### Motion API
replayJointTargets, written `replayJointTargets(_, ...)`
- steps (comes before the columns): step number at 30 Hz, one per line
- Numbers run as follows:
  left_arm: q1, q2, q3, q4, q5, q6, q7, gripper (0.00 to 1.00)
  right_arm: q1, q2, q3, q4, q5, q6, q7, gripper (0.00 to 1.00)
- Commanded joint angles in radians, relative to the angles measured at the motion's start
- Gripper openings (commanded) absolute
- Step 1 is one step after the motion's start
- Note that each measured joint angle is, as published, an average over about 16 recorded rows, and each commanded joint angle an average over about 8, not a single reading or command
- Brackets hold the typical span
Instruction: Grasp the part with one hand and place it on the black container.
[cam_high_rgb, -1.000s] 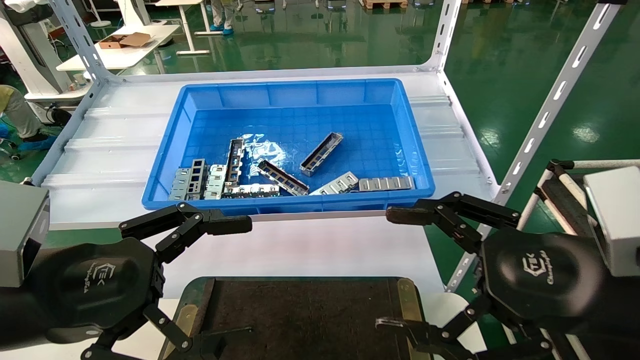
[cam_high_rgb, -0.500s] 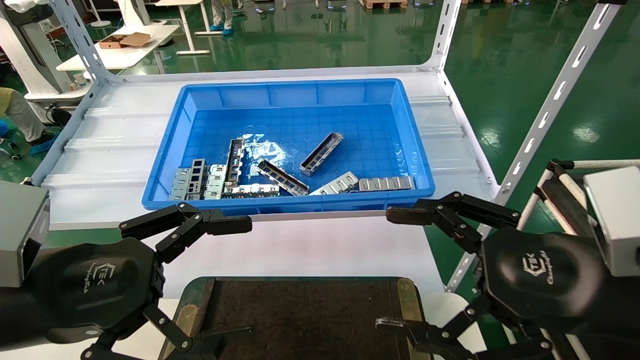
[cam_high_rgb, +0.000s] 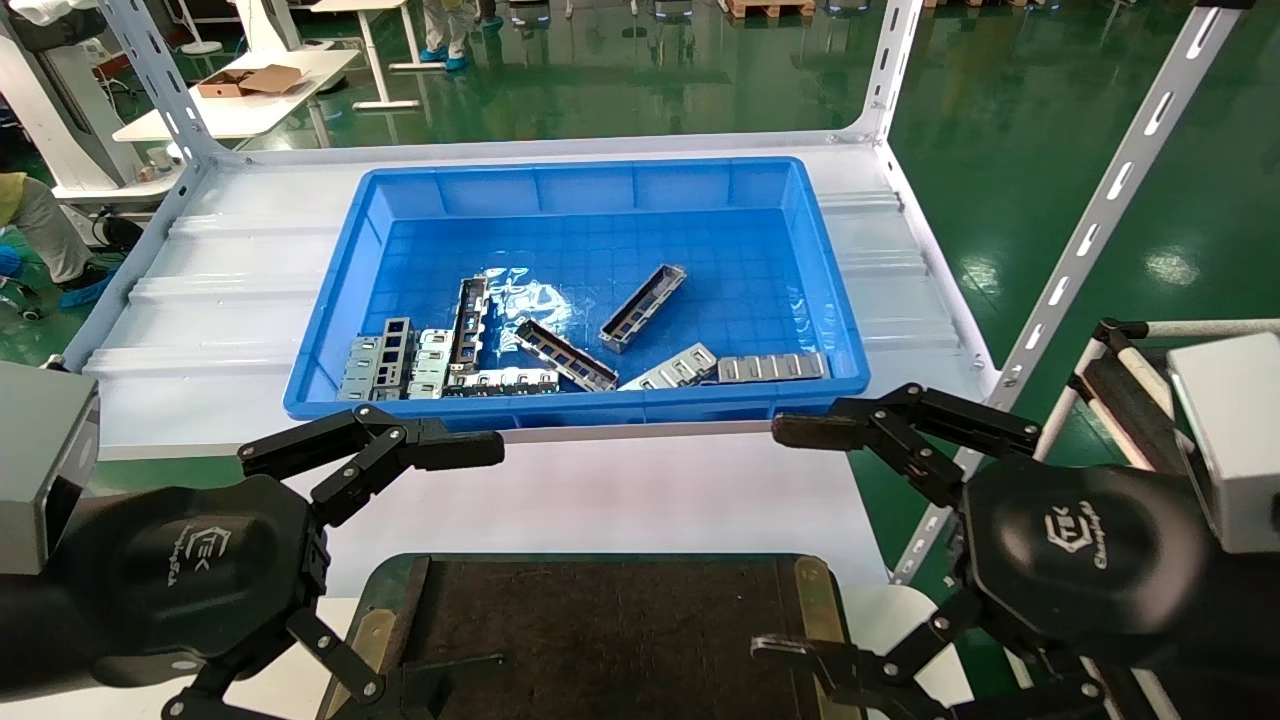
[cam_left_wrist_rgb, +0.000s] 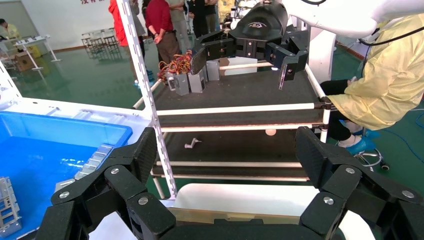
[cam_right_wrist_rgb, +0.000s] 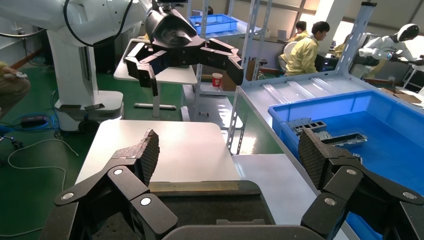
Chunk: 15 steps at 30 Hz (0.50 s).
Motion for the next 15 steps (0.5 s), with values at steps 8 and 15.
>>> replayJointTargets(8, 0.0, 0.0, 0.0, 0.0, 0.0, 0.0, 0.0, 1.0, 0.0, 0.0, 0.0, 0.0, 0.0, 0.0, 0.0, 1.0)
replayJointTargets(15, 0.0, 0.0, 0.0, 0.0, 0.0, 0.0, 0.0, 1.0, 0.0, 0.0, 0.0, 0.0, 0.0, 0.0, 0.0, 1.0)
